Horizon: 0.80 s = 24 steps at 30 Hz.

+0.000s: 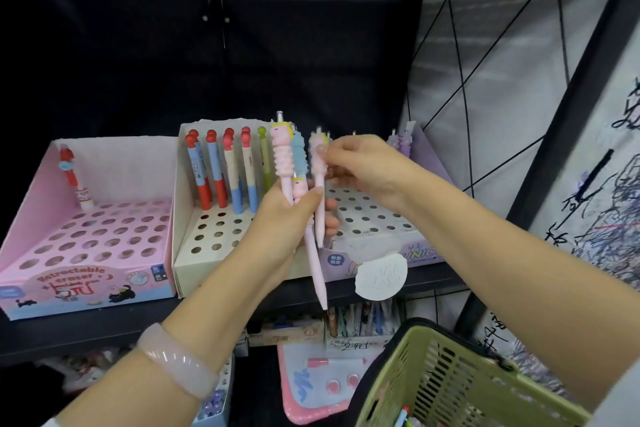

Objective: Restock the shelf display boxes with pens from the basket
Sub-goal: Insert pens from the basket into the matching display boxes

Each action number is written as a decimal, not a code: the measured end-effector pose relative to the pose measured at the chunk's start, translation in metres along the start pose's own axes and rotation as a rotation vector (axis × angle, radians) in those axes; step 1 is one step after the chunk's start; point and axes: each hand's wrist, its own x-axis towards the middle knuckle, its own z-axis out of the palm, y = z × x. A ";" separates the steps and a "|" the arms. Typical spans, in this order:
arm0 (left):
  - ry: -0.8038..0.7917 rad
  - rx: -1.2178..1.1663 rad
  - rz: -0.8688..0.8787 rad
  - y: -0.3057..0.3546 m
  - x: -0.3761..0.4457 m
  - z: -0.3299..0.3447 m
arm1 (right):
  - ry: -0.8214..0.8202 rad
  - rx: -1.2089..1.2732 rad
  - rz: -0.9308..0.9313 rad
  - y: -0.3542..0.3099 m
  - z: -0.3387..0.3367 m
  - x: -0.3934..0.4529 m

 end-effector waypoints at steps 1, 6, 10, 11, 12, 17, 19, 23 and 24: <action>0.000 -0.025 -0.012 0.001 0.002 0.000 | 0.097 0.034 -0.024 -0.001 -0.008 0.005; 0.010 -0.065 -0.045 0.001 0.009 -0.007 | 0.633 -0.130 -0.182 0.002 -0.060 0.034; 0.006 -0.049 -0.044 -0.005 0.009 -0.012 | 0.603 -0.531 -0.170 0.029 -0.071 0.049; 0.007 -0.051 -0.044 -0.006 0.010 -0.012 | 0.584 -0.597 -0.163 0.034 -0.069 0.051; 0.007 -0.051 -0.043 -0.006 0.010 -0.013 | 0.573 -0.636 -0.173 0.038 -0.068 0.052; -0.011 -0.045 -0.037 -0.007 0.010 -0.014 | 0.543 -0.742 -0.223 0.039 -0.069 0.060; -0.016 -0.044 -0.036 -0.007 0.010 -0.014 | 0.490 -0.794 -0.210 0.042 -0.069 0.061; -0.037 -0.050 -0.029 -0.007 0.010 -0.013 | 0.447 -0.816 -0.095 0.048 -0.064 0.064; -0.041 -0.053 -0.029 -0.007 0.009 -0.013 | 0.435 -0.823 -0.052 0.048 -0.064 0.065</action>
